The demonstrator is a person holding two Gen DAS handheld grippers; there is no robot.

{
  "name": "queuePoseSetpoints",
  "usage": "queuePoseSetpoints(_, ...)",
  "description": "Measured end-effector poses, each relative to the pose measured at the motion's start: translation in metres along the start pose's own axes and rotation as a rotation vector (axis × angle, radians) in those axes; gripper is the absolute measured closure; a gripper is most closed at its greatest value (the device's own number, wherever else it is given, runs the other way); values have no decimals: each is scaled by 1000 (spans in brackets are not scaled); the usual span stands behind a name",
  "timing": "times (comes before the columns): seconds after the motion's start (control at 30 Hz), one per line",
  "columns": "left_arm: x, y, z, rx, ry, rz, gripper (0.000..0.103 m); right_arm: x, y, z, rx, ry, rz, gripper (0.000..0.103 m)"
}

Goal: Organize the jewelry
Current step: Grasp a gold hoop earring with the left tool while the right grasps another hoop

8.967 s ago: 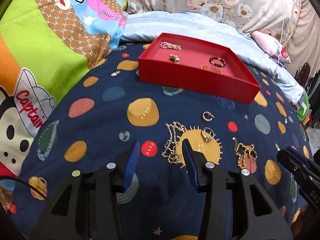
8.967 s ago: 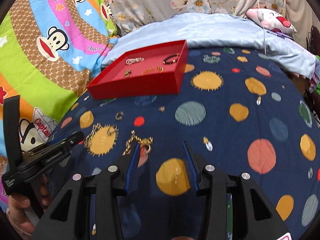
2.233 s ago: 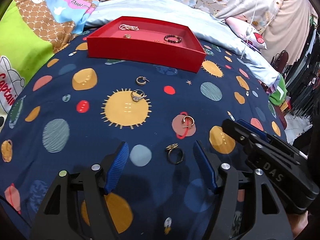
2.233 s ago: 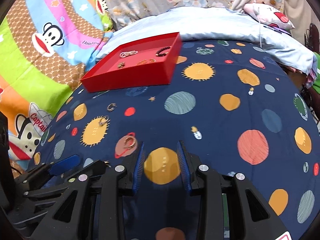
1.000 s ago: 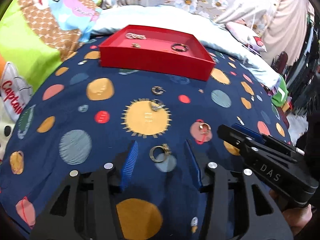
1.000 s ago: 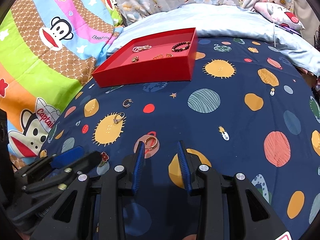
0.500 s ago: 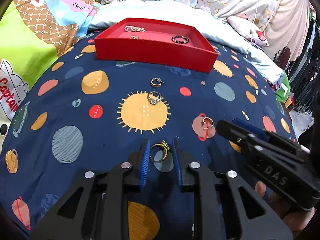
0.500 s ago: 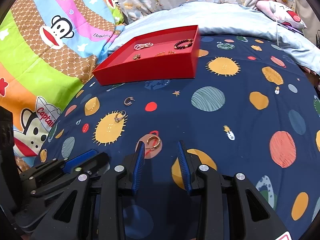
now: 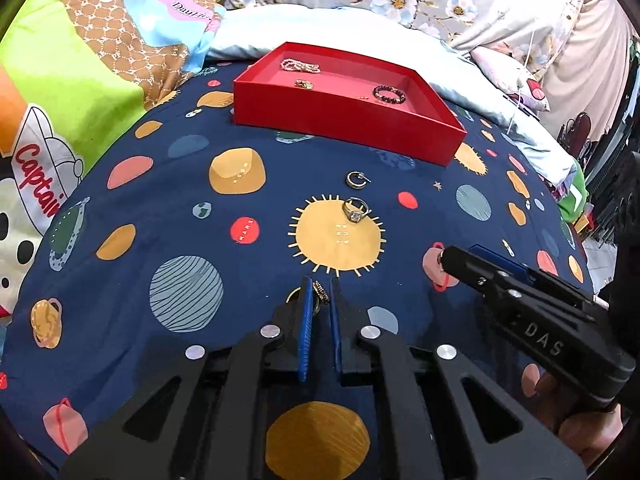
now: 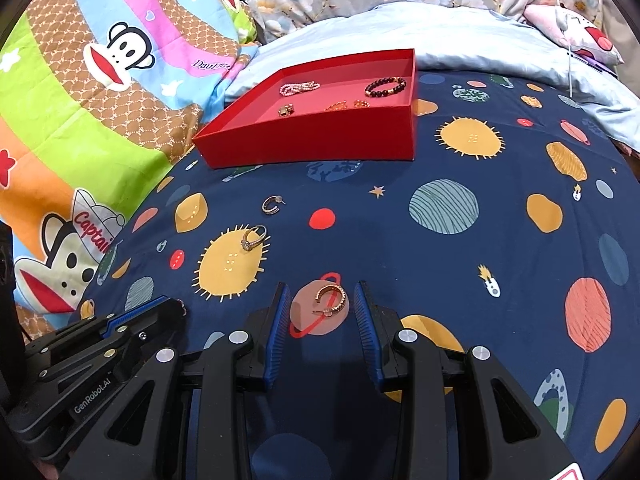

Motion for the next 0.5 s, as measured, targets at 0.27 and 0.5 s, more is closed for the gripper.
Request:
queuePoseSetpoints(0.27, 5, -4, 6, -13, -5, 12, 95, 0, 2, -4, 16, -3, 3, 70)
queuePoseSetpoints(0.5, 5, -5, 5, -11, -3, 15, 95, 2, 2, -11, 18, 5, 18, 70)
Point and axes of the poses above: each gripper's, at about its wrist camera, not at the fingertips, and z roughly against the way its jaws point, x to its left, y to its underside, the point moved 3 cm from there along -z, roughly the way its jaws point, and after that the axes turned 6 degrees about -x, right-handed, at the moved point
